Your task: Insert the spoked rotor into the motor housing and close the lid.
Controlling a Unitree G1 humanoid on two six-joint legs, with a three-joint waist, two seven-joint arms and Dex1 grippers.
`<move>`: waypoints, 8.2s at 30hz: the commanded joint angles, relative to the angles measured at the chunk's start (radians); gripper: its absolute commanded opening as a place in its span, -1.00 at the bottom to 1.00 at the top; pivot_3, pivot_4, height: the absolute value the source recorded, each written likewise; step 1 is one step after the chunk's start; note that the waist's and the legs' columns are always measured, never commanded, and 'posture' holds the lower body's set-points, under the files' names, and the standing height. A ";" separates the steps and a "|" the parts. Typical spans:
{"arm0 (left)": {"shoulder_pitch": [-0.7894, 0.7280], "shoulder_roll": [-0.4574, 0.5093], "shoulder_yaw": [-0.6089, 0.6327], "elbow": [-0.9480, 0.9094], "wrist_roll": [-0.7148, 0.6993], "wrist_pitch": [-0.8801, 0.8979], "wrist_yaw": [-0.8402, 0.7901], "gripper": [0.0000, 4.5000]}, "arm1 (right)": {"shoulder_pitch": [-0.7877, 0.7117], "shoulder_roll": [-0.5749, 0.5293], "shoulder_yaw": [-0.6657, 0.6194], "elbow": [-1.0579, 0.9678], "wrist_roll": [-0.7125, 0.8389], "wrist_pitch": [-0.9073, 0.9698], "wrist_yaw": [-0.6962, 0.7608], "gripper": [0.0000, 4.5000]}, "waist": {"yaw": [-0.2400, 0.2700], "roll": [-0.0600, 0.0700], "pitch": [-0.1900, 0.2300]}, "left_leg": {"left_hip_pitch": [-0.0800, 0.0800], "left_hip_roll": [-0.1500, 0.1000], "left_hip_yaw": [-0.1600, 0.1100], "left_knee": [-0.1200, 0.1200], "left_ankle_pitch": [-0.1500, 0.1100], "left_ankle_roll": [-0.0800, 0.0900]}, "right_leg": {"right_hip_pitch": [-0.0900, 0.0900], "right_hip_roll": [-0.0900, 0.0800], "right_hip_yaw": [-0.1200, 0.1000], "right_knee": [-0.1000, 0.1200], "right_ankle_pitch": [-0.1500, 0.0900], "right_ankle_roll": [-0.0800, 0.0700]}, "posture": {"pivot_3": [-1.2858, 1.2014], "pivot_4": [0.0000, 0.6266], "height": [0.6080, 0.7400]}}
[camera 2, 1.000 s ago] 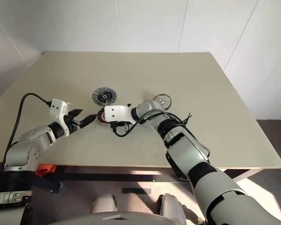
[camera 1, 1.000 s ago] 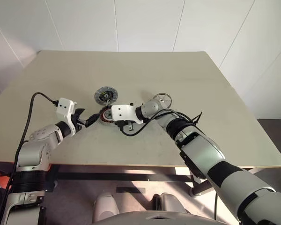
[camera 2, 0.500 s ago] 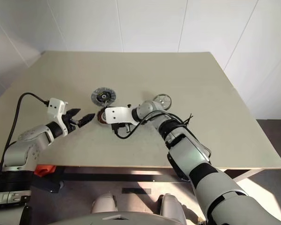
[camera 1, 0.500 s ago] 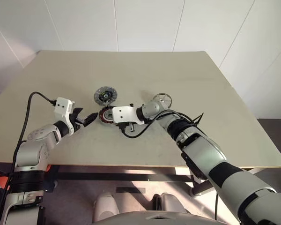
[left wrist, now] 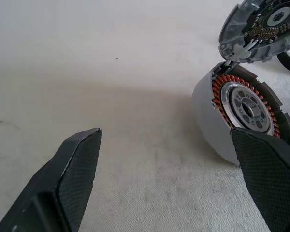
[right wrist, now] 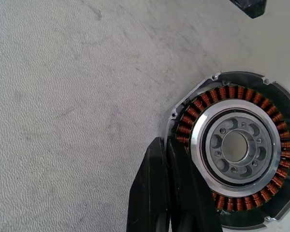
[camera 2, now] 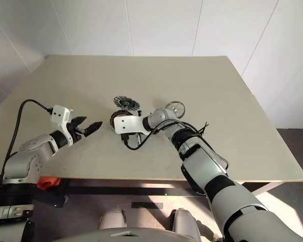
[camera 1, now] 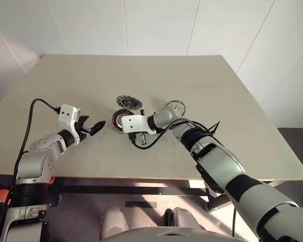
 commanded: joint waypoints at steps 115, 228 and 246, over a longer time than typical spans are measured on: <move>-0.028 -0.041 -0.022 0.027 0.006 -0.034 -0.030 1.00 | 0.360 -0.468 -0.290 -0.811 0.306 0.570 0.148 0.99 | 0.007 -0.003 0.001 | -0.002 -0.004 0.000 0.001 -0.001 0.002 | 0.000 -0.004 0.000 -0.001 -0.001 0.002 | 0.03 -1.00 1.00; -0.061 -0.009 -0.048 0.067 0.033 -0.018 -0.062 1.00 | 0.538 -0.565 -0.321 -0.580 0.434 0.473 0.314 0.05 | 0.022 -0.008 -0.003 | 0.000 -0.013 -0.001 0.001 -0.006 0.013 | 0.004 -0.012 -0.002 -0.006 -0.004 0.006 | 0.03 -1.00 1.00; -0.050 0.000 -0.047 0.051 0.031 -0.013 -0.062 1.00 | 0.529 -0.562 -0.315 -0.471 0.417 0.384 0.306 -0.74 | 0.023 -0.009 -0.003 | 0.002 -0.014 -0.001 0.001 -0.006 0.013 | 0.006 -0.012 -0.003 -0.006 -0.004 0.006 | 0.03 -1.00 1.00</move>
